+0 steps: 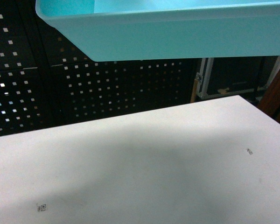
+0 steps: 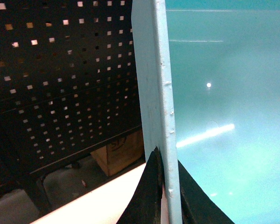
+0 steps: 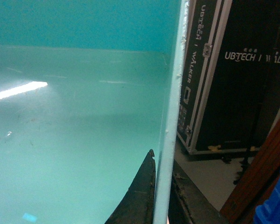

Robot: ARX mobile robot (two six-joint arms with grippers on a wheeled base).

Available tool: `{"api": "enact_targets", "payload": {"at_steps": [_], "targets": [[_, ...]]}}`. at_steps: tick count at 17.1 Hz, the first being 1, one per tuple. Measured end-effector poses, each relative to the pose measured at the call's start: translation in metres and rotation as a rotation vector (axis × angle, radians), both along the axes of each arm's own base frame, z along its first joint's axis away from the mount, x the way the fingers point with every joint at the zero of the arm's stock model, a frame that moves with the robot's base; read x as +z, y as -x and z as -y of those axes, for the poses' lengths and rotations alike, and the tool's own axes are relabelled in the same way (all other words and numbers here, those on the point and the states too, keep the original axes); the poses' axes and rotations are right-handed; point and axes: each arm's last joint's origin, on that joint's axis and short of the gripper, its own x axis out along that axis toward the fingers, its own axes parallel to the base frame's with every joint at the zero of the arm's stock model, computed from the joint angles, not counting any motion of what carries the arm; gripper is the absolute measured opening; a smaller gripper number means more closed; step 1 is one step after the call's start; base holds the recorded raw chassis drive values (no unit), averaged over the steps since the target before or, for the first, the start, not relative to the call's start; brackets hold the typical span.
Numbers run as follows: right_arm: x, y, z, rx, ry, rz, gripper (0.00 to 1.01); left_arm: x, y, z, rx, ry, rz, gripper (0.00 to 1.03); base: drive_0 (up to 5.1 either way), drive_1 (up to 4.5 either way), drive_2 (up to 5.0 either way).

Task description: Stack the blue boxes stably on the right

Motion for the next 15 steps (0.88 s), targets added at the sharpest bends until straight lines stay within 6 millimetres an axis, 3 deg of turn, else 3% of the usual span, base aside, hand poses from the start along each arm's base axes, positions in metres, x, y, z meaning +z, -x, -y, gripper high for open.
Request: {"api": "enact_targets", "payload": {"at_steps": [15], "targets": [[-0.0001, 0.0, 0.0, 0.0, 0.0, -0.001, 0.07, 0.0, 0.0, 0.0, 0.0, 0.0, 0.0, 0.02, -1.6, -1.61, -1.6]]}}
